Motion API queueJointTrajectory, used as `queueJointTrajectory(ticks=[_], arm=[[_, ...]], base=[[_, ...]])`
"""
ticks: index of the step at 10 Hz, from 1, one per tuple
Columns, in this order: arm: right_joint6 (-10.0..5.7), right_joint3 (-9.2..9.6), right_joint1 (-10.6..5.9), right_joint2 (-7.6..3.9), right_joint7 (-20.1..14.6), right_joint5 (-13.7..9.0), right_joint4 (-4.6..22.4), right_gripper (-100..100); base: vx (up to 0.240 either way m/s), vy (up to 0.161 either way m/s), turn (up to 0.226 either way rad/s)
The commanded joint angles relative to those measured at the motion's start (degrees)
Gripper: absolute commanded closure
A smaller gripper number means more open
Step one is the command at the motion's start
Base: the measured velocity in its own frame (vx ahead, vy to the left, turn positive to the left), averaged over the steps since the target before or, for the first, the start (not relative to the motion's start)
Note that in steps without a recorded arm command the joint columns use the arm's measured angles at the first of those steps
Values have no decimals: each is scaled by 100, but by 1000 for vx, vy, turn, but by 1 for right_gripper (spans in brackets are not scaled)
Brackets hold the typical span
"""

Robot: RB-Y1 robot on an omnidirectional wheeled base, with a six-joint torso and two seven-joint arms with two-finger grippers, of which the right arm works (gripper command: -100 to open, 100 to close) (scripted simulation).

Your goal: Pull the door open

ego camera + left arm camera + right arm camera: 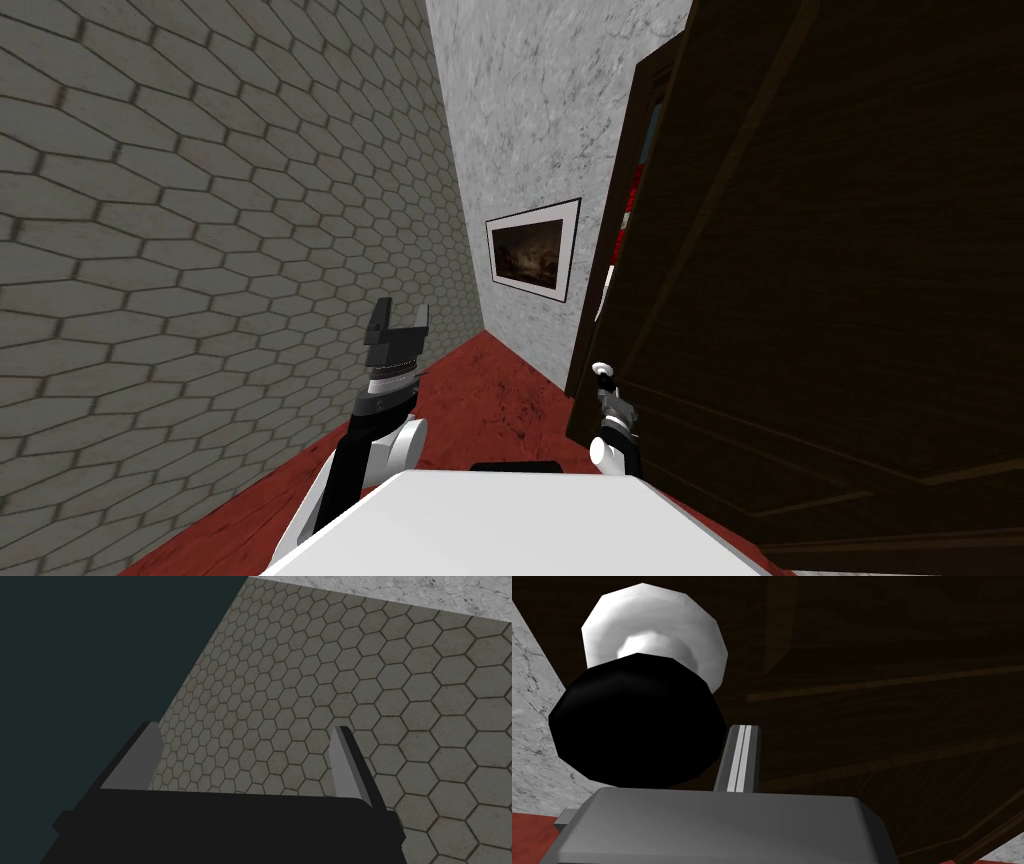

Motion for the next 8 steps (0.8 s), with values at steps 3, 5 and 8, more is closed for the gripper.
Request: queueJointTrajectory(ticks=[3,5,8], arm=[[238,-97,-121,-31,106,-63,-21,-100],[422,-155,-250,-37,198,-102,-54,-100],[538,-192,-333,-39,256,-127,-75,-100]], base=[[-10,-6,-99],[-3,17,-40],[-5,34,-26]])
